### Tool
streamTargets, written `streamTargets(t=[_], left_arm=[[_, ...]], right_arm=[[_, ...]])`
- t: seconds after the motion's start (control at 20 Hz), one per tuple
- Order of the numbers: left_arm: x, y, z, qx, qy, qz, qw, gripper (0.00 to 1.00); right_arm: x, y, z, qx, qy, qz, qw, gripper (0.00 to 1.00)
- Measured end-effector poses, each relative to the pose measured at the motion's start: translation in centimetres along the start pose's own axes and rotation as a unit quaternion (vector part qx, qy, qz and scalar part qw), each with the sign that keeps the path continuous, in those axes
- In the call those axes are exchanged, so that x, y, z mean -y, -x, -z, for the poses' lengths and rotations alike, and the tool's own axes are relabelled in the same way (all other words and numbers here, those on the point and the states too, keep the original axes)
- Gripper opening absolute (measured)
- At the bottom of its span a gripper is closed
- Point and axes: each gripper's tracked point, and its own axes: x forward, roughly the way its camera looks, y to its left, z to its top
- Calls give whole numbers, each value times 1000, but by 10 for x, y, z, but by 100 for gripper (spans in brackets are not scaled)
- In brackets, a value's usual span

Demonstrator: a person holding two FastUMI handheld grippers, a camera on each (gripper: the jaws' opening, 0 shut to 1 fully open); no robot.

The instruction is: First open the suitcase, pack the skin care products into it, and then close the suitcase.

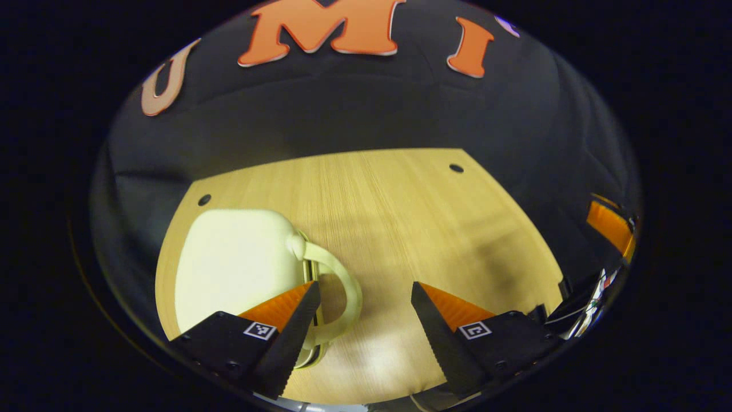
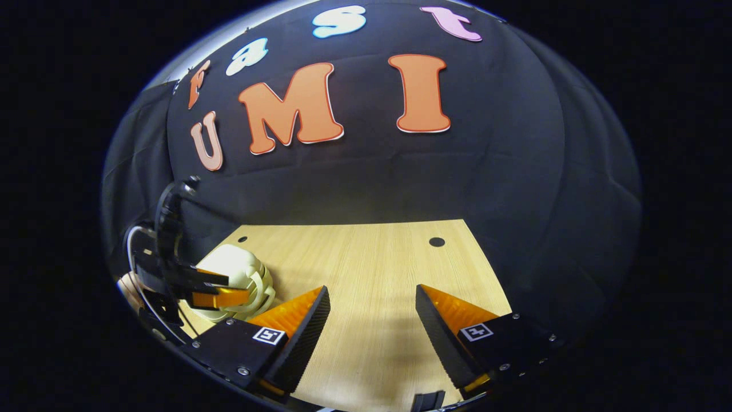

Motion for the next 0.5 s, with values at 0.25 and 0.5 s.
streamTargets(t=[0.25,0.5], left_arm=[[-11,67,-60,136,38,-33,989,99],[-16,140,-97,254,71,-10,965,98]], right_arm=[[-19,-3,-25,32,4,4,999,96],[-43,4,-42,75,9,24,997,96]])
